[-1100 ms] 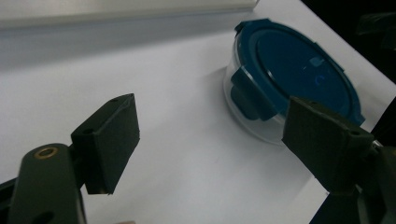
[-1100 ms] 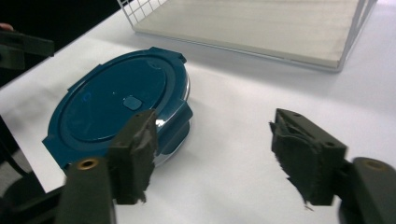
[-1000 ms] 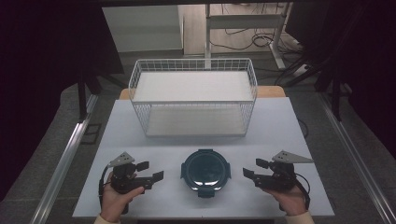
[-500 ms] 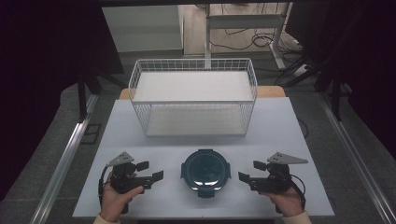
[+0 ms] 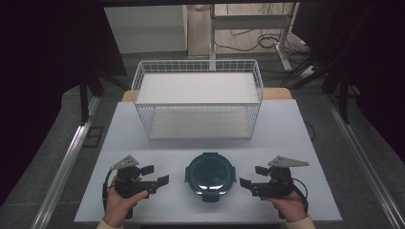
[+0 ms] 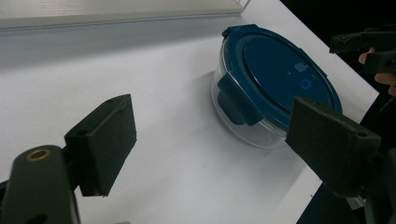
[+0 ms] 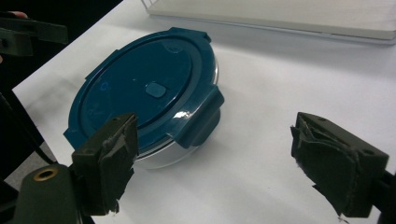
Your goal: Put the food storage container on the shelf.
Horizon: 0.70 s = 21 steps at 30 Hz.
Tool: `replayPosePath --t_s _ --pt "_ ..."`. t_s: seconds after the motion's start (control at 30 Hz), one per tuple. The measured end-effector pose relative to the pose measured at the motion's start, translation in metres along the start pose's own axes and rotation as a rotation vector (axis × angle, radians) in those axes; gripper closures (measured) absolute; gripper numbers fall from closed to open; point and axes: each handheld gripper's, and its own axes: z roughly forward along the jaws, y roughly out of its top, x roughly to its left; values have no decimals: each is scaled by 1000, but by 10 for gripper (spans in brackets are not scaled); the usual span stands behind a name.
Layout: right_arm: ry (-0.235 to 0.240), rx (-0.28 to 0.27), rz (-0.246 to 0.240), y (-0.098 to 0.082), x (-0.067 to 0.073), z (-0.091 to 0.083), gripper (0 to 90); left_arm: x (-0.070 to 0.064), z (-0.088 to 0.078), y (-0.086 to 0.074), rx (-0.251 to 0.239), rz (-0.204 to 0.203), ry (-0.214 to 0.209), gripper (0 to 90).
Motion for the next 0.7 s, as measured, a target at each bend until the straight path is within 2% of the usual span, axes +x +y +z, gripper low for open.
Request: replayPosePath --t_s 0.1,0.4,0.6,0.7 --pt "7 7 4 0 2 1 139 -4 0 2 -4 4 -10 155" --pt "23 15 27 3 9 6 127 -9 9 6 20 -32 -75 144" --pt "38 43 49 6 14 15 116 -11 18 10 42 -54 -111 136" --pt "46 61 65 12 16 25 104 -10 26 13 57 -79 -135 126"
